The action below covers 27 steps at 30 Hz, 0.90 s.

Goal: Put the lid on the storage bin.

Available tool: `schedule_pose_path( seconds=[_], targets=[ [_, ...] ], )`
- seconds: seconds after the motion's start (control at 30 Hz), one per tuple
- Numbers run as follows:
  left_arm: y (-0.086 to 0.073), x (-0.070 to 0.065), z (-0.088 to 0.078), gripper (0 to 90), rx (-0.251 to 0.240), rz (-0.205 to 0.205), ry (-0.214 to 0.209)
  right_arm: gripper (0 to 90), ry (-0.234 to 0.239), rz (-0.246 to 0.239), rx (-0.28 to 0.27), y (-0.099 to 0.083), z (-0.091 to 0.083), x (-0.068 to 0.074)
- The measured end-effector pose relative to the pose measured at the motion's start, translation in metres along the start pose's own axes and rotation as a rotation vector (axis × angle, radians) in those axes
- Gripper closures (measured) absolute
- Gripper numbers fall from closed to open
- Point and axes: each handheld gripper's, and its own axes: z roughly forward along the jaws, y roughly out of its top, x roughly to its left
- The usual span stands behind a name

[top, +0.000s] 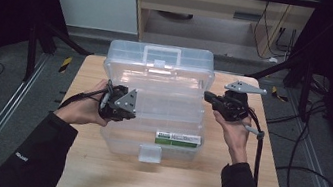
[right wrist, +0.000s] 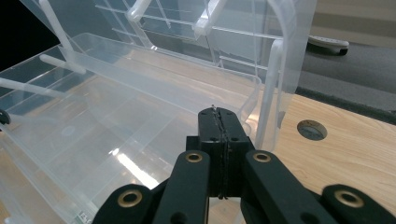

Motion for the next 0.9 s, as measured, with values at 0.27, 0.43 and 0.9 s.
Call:
schedule_pose_path(
  seconds=[0.27,0.43,0.9],
  targets=[
    [-0.0003,-0.0017,0.0008,83.7,-0.002,0.012,0.007,90.0,-0.005,0.009,0.0,-0.0005,-0.0002,-0.0023],
    [-0.0003,-0.0053,0.001,83.4,0.018,-0.015,-0.011,90.0,-0.003,0.01,0.0,-0.0002,0.0002,-0.0026],
    [0.001,-0.0094,0.0063,80.4,-0.01,0.021,-0.009,90.0,0.009,0.024,0.008,-0.0017,0.0004,-0.0027]
  ],
)
